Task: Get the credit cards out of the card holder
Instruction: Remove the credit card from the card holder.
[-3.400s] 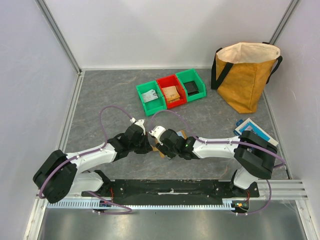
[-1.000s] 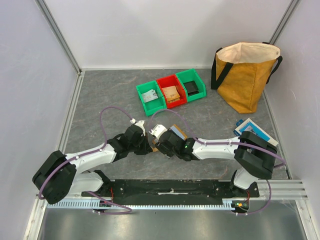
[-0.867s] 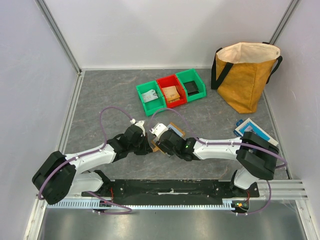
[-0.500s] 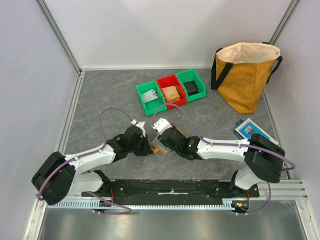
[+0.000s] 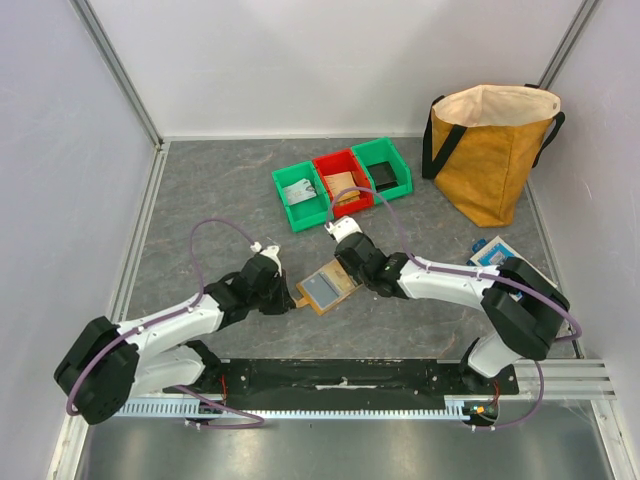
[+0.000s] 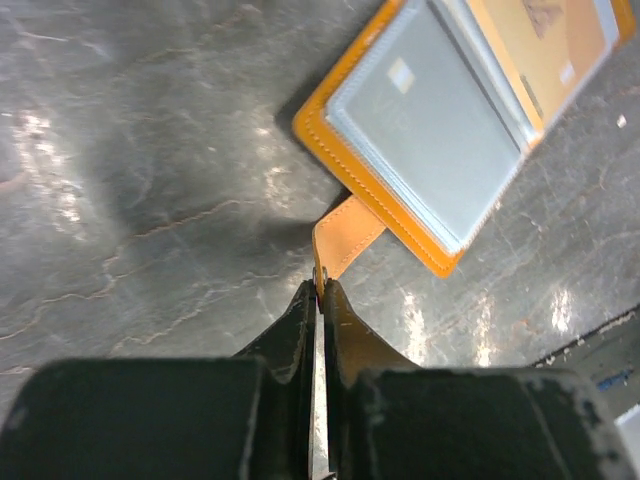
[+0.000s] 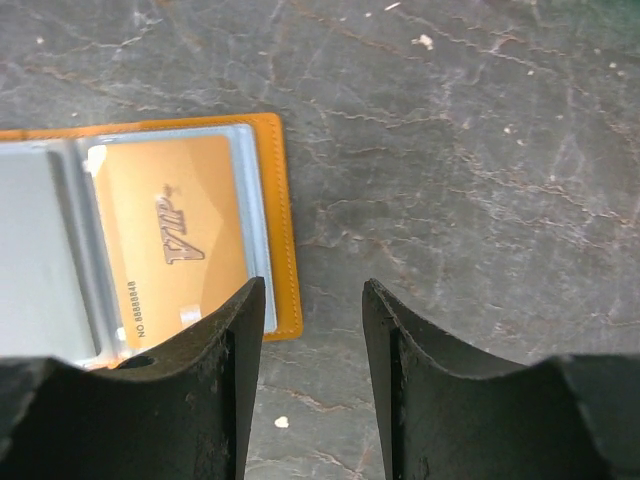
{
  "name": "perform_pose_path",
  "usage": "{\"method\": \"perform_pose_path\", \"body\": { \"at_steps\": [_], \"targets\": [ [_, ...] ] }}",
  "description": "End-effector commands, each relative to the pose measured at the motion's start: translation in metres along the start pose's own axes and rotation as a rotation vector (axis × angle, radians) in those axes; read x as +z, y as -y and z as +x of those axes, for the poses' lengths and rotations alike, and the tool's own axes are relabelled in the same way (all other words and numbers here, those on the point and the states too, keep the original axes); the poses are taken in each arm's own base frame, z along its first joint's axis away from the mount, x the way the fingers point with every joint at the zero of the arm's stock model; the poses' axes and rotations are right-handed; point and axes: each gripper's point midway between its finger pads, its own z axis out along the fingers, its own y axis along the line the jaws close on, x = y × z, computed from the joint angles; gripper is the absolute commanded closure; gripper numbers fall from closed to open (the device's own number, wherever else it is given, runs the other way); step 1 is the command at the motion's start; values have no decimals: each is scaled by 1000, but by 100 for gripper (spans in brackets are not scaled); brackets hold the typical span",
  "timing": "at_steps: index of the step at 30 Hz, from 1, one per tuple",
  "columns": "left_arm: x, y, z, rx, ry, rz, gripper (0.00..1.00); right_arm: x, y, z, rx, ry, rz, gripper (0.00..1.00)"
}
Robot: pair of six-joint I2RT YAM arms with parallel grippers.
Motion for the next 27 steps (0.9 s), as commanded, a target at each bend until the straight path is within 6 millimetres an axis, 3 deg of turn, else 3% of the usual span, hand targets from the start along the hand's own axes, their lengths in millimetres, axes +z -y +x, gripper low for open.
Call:
{"method": "perform_pose_path", "body": {
  "at_steps": [1,5,12,16,21,27],
  "targets": [
    [0,-23,-17,-61,78,-101,89,-16,-17,-24,53,56,-115,49],
    [-5,-29,-42,-63,133,-126,76,-22,-35,-31,78,75,-229,50],
    [-27,6,-83,-45,216,-31,39,-14,-52,-33,168,88,-362,59],
    [-43,39,-96,-55,224,96,36,-6,-57,-26,215,78,-405,63],
    [-54,77,-106,-82,226,264,37,7,-47,-10,277,58,-387,69],
    [-34,98,-103,-138,156,366,38,14,-49,10,315,26,-431,73]
  ]
}}
